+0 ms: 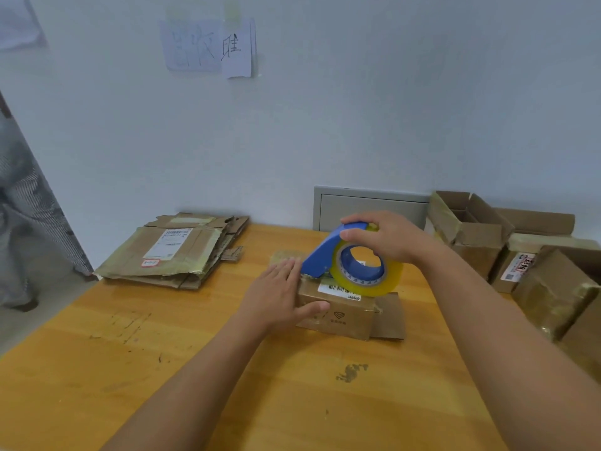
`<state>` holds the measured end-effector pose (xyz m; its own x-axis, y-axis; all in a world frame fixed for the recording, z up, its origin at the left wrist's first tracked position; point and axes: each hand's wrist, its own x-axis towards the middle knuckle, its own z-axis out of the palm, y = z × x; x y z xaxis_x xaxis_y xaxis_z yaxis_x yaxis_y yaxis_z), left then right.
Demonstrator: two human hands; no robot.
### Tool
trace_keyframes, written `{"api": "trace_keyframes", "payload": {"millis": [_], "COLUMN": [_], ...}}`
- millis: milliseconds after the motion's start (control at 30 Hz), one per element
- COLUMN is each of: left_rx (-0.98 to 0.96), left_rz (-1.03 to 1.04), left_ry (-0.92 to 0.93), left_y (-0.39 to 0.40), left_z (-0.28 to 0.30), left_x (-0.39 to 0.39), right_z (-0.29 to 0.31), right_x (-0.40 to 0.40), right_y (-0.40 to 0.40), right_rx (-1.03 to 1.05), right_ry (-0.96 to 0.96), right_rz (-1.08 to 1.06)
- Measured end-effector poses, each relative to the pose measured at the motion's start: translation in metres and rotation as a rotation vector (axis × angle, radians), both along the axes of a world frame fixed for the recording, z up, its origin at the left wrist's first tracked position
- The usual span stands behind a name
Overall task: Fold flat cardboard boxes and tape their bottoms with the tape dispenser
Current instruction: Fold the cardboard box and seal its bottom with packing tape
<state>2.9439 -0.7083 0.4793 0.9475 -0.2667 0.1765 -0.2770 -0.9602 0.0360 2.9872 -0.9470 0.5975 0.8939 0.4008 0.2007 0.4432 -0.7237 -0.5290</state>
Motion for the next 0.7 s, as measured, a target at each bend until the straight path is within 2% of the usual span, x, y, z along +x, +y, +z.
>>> {"api": "trace_keyframes", "payload": {"millis": [300,467,567,700], "left_rx": [0.004,-0.010,0.009,0.052], "left_rz": [-0.038,-0.044,-0.040,-0.068], "left_ry": [0.054,0.077,0.104,0.060], "left_y": [0.007,0.007,0.005,-0.001], "left_z": [0.007,0.010,0.012,0.015], "left_x": [0.008,0.006,0.007,0.008], "right_z": [0.004,0.007,0.001,-0.007], "right_x": [-0.002,-0.007,-0.010,-0.009], "right_y": [-0.027,-0.042,-0.046,-0.037], "right_rx": [0.088,0.032,0.092,0.113], "right_ry": [0.010,0.015,0.009,-0.033], "right_rz": [0.047,0.046,0.027,-0.003]}}
